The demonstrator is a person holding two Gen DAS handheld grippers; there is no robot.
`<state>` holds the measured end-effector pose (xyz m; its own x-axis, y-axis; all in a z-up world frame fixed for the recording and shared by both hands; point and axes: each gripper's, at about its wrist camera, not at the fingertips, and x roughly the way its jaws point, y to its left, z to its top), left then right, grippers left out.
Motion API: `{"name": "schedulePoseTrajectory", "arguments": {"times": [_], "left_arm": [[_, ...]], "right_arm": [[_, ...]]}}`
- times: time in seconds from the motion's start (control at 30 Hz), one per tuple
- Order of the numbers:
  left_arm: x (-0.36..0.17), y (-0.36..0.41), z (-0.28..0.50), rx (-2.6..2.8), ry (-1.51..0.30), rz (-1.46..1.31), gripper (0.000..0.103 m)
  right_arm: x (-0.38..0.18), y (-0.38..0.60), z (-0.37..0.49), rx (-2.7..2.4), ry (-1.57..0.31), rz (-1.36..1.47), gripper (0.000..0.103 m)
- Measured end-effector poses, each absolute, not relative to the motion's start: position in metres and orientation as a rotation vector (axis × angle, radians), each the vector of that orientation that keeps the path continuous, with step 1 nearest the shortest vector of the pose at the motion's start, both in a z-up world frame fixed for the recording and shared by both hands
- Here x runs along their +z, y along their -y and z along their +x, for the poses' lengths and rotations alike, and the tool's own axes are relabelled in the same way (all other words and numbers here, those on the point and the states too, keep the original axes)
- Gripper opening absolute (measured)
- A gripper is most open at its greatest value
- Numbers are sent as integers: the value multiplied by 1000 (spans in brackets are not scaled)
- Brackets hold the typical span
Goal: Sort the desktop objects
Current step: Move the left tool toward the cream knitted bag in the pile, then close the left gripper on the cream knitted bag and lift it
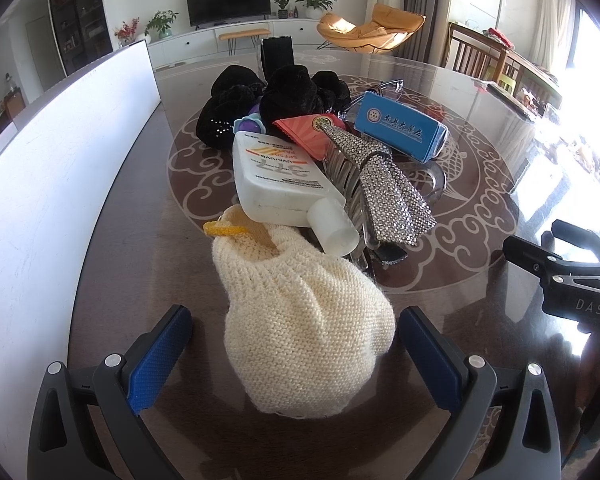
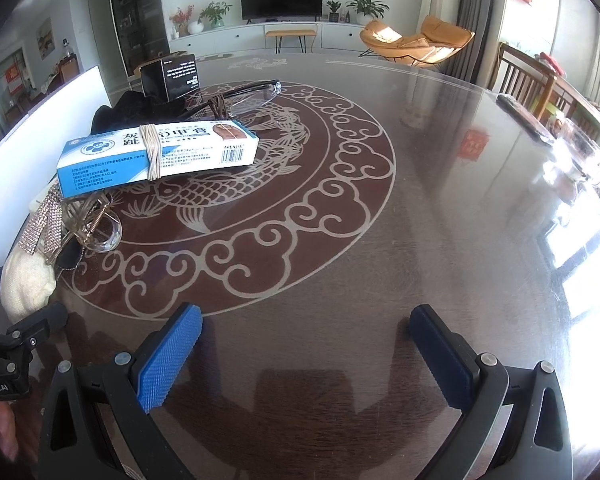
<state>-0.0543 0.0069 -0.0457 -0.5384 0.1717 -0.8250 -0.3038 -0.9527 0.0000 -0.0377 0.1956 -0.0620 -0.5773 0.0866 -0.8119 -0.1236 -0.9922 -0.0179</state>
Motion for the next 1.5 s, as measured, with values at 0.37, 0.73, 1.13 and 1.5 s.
{"name": "schedulePoseTrajectory", "arguments": {"times": [0.37, 0.73, 1.13, 1.5], "left_arm": [[-46, -7, -79, 2558, -189, -1356, 103], [-46, -5, -76, 2561, -187, -1350, 103], [-46, 2, -102, 2569, -185, -1318, 103], [-45, 1, -101, 2569, -185, -1318, 103]], "right_arm": [[-61, -196, -42, 2689, -64, -1380, 103], [-61, -196, -42, 2689, -64, -1380, 103], [-62, -196, -42, 2689, -65, -1380, 103], [-61, -196, -42, 2689, -65, -1380, 103]]}}
